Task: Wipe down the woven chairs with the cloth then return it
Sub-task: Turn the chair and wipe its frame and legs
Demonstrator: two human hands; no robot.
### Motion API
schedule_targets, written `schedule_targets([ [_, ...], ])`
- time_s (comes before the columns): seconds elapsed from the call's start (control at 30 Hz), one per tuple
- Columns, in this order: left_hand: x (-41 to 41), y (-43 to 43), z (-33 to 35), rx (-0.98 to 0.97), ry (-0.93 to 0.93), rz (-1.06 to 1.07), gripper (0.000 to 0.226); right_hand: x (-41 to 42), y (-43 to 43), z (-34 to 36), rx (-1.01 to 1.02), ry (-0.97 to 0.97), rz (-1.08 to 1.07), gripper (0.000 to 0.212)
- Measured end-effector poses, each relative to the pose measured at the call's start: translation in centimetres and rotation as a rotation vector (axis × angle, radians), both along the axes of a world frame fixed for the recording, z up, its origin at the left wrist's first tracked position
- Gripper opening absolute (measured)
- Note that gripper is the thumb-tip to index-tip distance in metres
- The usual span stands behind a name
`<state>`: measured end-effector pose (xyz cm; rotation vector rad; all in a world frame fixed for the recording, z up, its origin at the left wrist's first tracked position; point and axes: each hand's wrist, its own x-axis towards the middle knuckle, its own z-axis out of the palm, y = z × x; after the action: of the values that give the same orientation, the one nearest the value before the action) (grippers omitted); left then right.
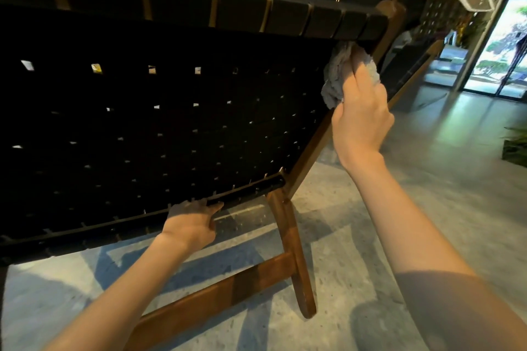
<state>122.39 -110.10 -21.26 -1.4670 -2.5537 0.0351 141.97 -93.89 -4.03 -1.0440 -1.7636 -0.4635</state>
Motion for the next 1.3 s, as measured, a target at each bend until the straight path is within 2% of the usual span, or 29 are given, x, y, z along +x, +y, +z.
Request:
schedule_targets([
  [0.1,0.1,-0.1,0.2,0.010,0.016,-0.010,0.054,-1.0,0.4,-1.5,-0.004,0.032,-0.006,0.030],
  [0.23,0.5,-0.3,0.5,0.034,0.013,-0.039,0.057,-1.8,0.6,-5.7,-0.050,-0.022,0.074,0.061],
  [0.27,0.4,-0.4,0.6,0.047,0.014,-0.044,0.058,-1.9,0.5,-7.2,-0.099,-0.071,0.089,0.065],
  [0.4,0.2,-0.8,0.2,0.064,0.074,-0.070,0.058,-3.5,0.7,-14.4,-0.342,-0.285,0.109,0.059],
  [0.5,0.1,-0.4,-0.1,0.048,0.098,-0.063,0.058,-5.4,1.4,-17.9,-0.449,-0.305,0.147,0.066],
  [0.57,-0.1,-0.3,-0.2,0.058,0.118,-0.055,0.058,-6.3,1.5,-19.1,-0.538,-0.292,0.193,0.061],
  [0.67,-0.4,-0.6,-0.5,0.072,0.161,-0.065,0.059,-6.7,0.7,-20.0,-0.650,-0.044,0.402,0.057],
  [0.73,-0.5,-0.9,-0.7,0.057,0.153,-0.081,0.060,-7.1,0.4,-19.5,-0.761,-0.002,0.395,0.052],
  [0.8,-0.7,-1.4,-0.9,0.003,0.119,-0.101,0.061,-7.3,0.5,-18.2,-0.941,0.092,0.341,0.038],
  [0.87,-1.0,-2.2,-1.2,-0.030,-0.017,-0.120,0.064,-6.8,0.2,-16.9,-1.021,0.041,0.345,0.024],
  [0.93,-1.1,-3.5,-1.5,0.001,-0.218,-0.128,0.068,-6.1,-0.5,-16.2,-1.030,-0.143,0.435,0.007],
  [0.97,-1.1,-4.3,-1.6,0.044,-0.269,-0.128,0.068,-5.9,-1.4,-15.8,-1.052,-0.221,0.500,0.007],
  [1.03,-1.0,-6.5,-1.6,0.148,-0.267,-0.098,0.064,-5.8,-3.4,-15.3,-1.041,-0.343,0.646,0.025],
  [1.13,-0.9,-11.1,-0.9,0.294,-0.221,-0.001,0.060,-6.7,-7.3,-14.7,-0.958,-0.346,0.885,0.021],
  [1.2,-0.8,-14.9,-0.1,0.420,-0.243,0.057,0.057,-7.8,-10.1,-14.5,-0.878,-0.331,0.969,0.047],
  [1.3,-0.4,-20.5,1.3,0.606,-0.300,0.119,0.050,-9.6,-15.2,-13.3,-0.717,-0.295,1.125,0.055],
])
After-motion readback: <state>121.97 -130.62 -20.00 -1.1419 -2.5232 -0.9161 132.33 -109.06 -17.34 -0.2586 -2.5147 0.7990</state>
